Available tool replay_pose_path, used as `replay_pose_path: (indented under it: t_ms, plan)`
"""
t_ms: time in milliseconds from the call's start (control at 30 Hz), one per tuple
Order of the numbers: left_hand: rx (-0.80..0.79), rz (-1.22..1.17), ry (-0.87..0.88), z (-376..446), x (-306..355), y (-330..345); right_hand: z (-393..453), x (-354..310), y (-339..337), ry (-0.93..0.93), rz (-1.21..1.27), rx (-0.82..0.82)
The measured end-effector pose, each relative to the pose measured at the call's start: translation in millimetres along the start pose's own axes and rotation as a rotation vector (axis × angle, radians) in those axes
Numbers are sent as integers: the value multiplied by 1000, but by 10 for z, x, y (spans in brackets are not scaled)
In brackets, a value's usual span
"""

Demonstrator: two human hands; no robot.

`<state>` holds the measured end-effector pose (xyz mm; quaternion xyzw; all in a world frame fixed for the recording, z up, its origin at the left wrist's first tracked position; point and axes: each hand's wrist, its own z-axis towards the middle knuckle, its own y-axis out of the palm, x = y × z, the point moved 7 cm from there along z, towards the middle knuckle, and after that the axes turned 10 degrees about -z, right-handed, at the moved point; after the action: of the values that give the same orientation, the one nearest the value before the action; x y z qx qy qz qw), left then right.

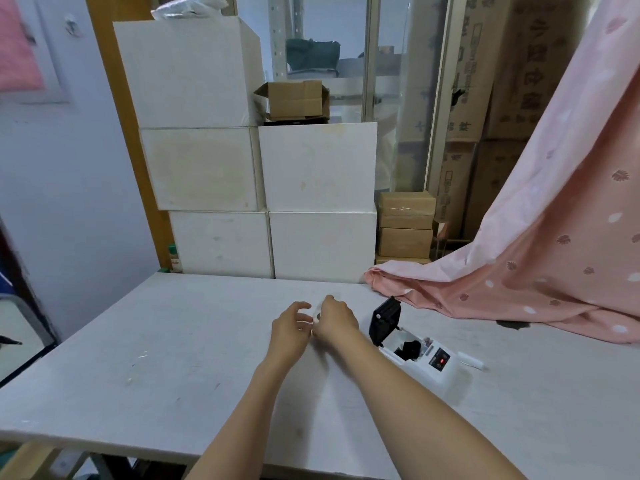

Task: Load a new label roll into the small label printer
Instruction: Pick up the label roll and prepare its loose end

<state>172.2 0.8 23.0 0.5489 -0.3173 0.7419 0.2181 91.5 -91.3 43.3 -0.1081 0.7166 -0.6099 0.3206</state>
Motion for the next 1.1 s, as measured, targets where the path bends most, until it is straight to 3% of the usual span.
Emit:
replay_pose_path:
  t_ms: [133, 333, 567, 767, 867, 1100]
  plan:
    - [-78, 103, 35, 0, 102, -65, -122, -35, -98, -105, -52, -27]
    - [-57, 239, 150, -41, 453, -318, -479, -135, -431, -351, -238, -44]
    - [-442, 216, 10, -268, 998, -71, -929, -18, -979, -557, -421, 5]
    - [-659, 25, -93, -319, 1025, 102, -1092, -14, -1104, -690, -513, 61]
    - [-699, -151, -157, -343, 1111, 271, -1193, 77, -1231, -715, -505, 88]
    - [-691, -259, -215, -398, 1256, 511, -1191, 402, -1337, -673, -359, 121]
